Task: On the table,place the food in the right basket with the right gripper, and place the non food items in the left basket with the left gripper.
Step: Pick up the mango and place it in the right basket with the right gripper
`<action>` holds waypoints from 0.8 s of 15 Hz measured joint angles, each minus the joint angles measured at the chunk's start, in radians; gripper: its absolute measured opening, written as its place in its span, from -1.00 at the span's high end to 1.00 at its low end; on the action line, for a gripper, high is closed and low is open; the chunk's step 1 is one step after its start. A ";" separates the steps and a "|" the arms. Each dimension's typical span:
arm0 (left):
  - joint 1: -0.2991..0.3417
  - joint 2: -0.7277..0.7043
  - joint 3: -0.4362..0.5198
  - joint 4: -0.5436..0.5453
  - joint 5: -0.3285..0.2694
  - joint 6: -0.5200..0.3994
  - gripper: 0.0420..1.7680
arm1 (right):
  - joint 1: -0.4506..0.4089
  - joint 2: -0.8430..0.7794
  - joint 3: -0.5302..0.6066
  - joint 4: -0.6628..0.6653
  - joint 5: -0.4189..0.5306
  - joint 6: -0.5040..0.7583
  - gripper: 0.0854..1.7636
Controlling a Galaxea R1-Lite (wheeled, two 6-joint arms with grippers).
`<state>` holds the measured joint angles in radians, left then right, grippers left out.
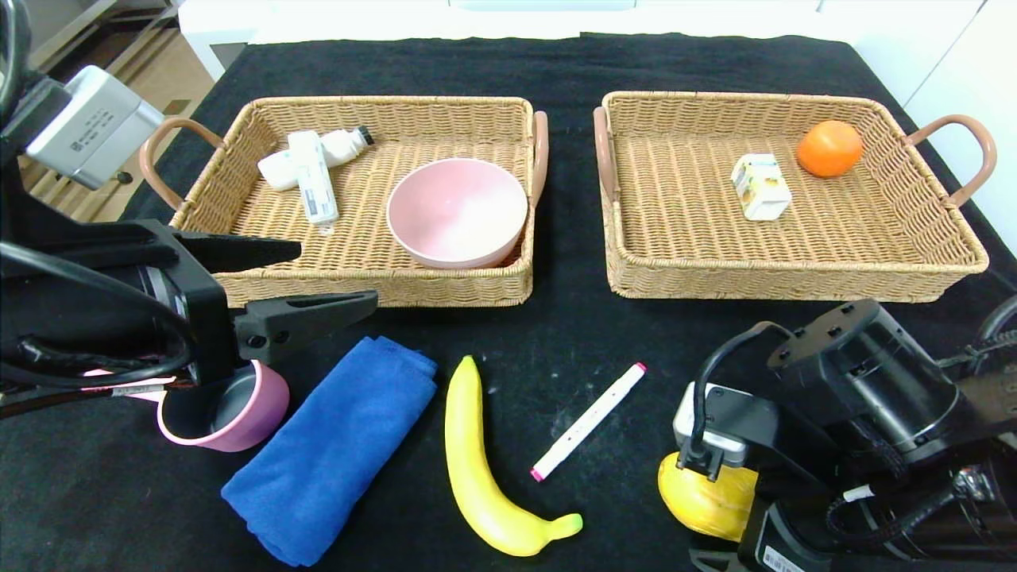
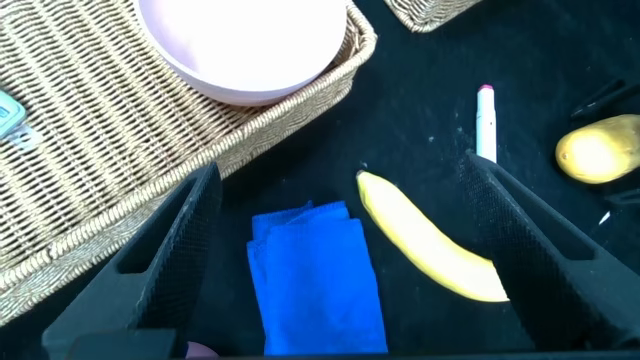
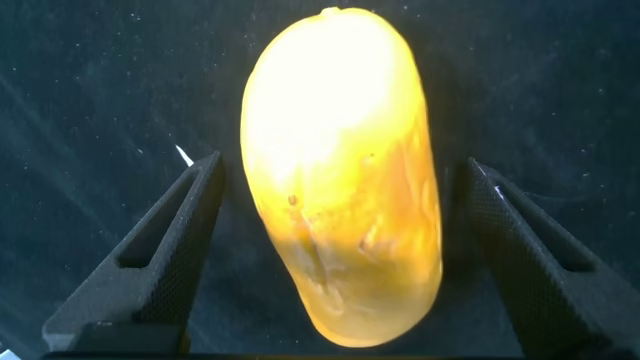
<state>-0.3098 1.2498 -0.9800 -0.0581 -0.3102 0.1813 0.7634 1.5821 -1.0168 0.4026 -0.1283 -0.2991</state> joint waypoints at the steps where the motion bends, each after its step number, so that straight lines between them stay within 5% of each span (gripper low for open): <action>1: 0.000 0.000 0.000 0.000 0.000 0.000 -0.94 | 0.000 0.002 0.000 0.000 0.000 0.000 -0.90; 5: 0.000 0.000 0.000 -0.001 0.000 0.000 -0.94 | 0.000 0.006 0.001 0.000 0.000 0.001 -0.19; 12: 0.000 -0.001 0.000 -0.001 0.000 0.000 -0.94 | 0.000 0.006 0.000 0.000 0.001 -0.002 -0.08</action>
<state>-0.3098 1.2489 -0.9800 -0.0591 -0.3098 0.1813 0.7634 1.5879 -1.0164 0.4030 -0.1268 -0.3015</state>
